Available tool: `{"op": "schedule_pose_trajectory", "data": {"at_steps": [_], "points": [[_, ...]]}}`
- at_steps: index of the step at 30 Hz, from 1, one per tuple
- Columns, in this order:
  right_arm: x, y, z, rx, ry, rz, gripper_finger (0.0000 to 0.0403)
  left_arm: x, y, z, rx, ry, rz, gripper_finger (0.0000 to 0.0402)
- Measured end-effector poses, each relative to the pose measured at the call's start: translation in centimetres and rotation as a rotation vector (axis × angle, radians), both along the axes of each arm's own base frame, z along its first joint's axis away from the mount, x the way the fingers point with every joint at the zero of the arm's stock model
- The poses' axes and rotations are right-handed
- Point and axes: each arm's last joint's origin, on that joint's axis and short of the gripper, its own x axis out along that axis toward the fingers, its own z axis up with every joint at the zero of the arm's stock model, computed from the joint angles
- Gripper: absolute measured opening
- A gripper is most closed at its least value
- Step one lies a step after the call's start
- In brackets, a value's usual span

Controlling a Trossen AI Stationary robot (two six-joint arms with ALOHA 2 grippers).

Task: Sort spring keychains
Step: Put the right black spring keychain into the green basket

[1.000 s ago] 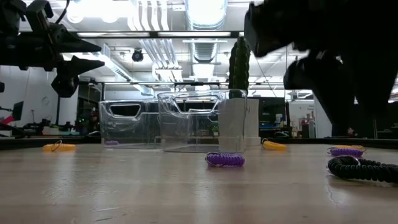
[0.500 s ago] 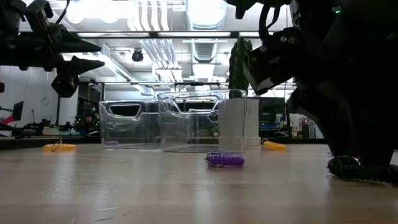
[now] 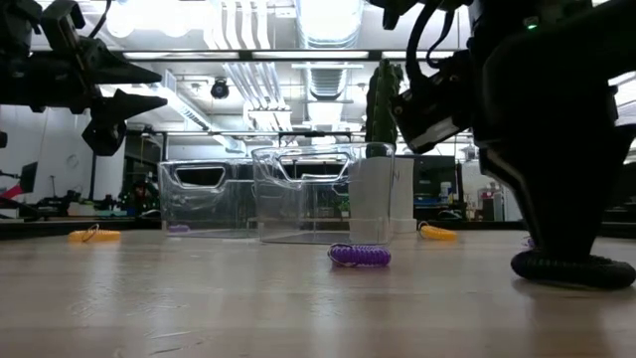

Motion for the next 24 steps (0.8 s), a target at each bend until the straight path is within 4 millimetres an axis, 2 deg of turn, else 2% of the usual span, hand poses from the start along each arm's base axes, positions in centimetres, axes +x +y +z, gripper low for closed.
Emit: {"op": "schedule_pose_trajectory", "data": {"at_steps": [6,9,12,15,19,24], "points": [[-0.1,0.1,0.1,-0.017,0.001,-0.029,0.0040,0.0,0.0,0.0,0.000,0.000,0.000,0.0151],[0.0,0.4,1.1,-0.010,-0.030,-0.004,0.0018,0.0,0.0,0.0,0.000,0.000,0.000,0.0151],[0.4,0.8,2.7,0.008,-0.110,0.014,0.0016,0.0,0.0,0.0,0.000,0.000,0.000,0.0151],[0.1,0.6,6.2,0.052,-0.201,0.016,0.0015,0.0,0.0,0.0,0.000,0.000,0.000,0.0151],[-0.3,0.8,11.0,0.165,-0.429,0.061,0.0014,0.0,0.0,0.0,0.000,0.000,0.000,0.0151],[-1.4,0.5,18.3,0.284,-0.814,0.093,0.0013,0.0,0.0,0.0,0.000,0.000,-0.006,0.0151]]}}
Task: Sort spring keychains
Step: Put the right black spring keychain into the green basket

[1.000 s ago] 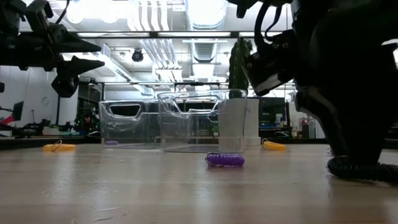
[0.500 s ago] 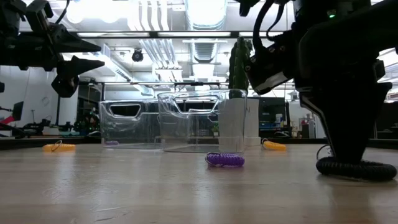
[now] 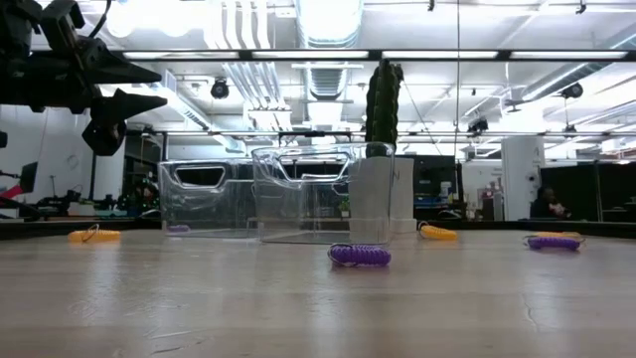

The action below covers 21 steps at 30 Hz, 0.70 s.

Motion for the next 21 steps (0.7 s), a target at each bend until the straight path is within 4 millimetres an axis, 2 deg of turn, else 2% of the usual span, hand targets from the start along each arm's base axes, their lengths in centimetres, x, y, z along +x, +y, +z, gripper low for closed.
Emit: {"op": "schedule_pose_trajectory", "data": {"at_steps": [6,9,21], "points": [[-1.8,0.0,6.5,-0.106,-0.482,0.046,0.0013,0.0,0.0,0.0,0.000,0.000,-0.002,0.0151],[-2.6,0.0,8.6,-0.166,-0.657,0.086,0.0013,0.0,0.0,0.0,0.000,0.000,-0.002,0.0151],[-3.6,2.0,11.2,-0.341,-1.057,0.258,0.0013,0.0,0.0,0.0,0.000,0.000,-0.002,0.0151]]}}
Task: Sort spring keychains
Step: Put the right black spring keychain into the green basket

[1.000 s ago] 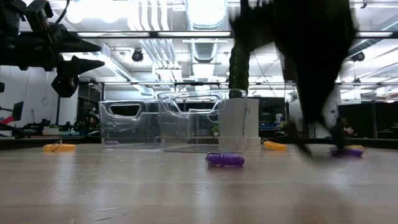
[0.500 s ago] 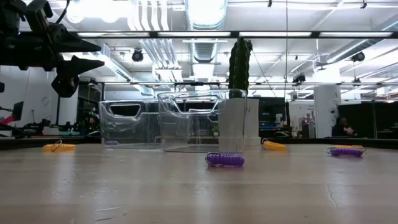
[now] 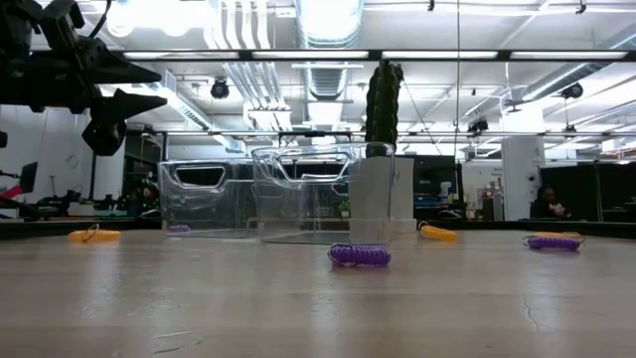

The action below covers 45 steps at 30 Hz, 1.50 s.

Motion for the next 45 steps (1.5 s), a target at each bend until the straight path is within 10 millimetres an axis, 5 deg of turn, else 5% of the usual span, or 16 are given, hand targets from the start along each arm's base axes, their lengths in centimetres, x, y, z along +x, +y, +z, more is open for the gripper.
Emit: {"op": "schedule_pose_trajectory", "data": {"at_steps": [13,19,25,35,45], "points": [[0.0,0.1,0.1,0.039,-0.009,-0.060,0.0013,0.0,0.0,0.0,0.000,0.000,0.000,0.0151],[-0.4,-1.1,-2.9,0.351,0.450,-0.404,0.0013,0.0,0.0,0.0,0.000,0.000,0.001,0.0151],[-2.8,-2.3,-6.0,0.655,0.954,-0.683,0.0013,0.0,0.0,0.0,0.000,0.000,0.001,0.0151],[-6.3,-1.9,-8.2,0.829,1.487,-0.865,0.0013,0.0,0.0,0.0,0.000,0.000,0.001,0.0151],[-10.1,-1.1,-9.3,0.819,1.776,-1.157,0.0013,0.0,0.0,0.0,0.000,0.000,0.001,0.0151]]}}
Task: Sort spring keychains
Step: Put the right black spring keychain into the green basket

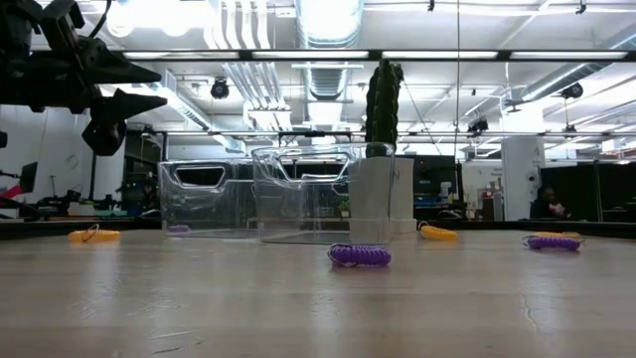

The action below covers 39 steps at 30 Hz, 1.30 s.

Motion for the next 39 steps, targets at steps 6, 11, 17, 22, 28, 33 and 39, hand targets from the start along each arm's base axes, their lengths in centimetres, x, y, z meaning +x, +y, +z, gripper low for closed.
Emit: {"op": "schedule_pose_trajectory", "data": {"at_steps": [6,11,17,22,28,33,39], "points": [[-1.4,0.8,-1.6,-0.011,0.113,-0.041,0.0013,0.0,0.0,0.0,0.000,0.000,0.000,0.0151],[-2.2,1.0,-3.5,-0.056,0.159,-0.050,0.0013,0.0,0.0,0.0,0.000,0.000,0.000,0.0151],[-2.7,1.0,-5.7,-0.062,0.230,-0.043,0.0013,0.0,0.0,0.0,-0.014,-0.003,0.000,0.0151],[-2.7,1.0,-7.4,-0.043,0.239,-0.041,0.0013,0.0,0.0,0.0,-0.027,-0.006,0.000,0.0151],[-2.7,1.0,-8.6,-0.033,0.230,-0.037,0.0013,0.0,0.0,0.0,-0.027,-0.006,0.000,0.0151],[-2.7,1.0,-9.0,-0.029,0.228,-0.037,0.0024,0.0,0.0,0.0,-0.023,-0.005,0.000,0.0151],[-2.7,1.0,-9.1,-0.024,0.231,-0.037,0.0070,0.0,0.0,0.0,-0.023,-0.005,0.000,0.0151]]}}
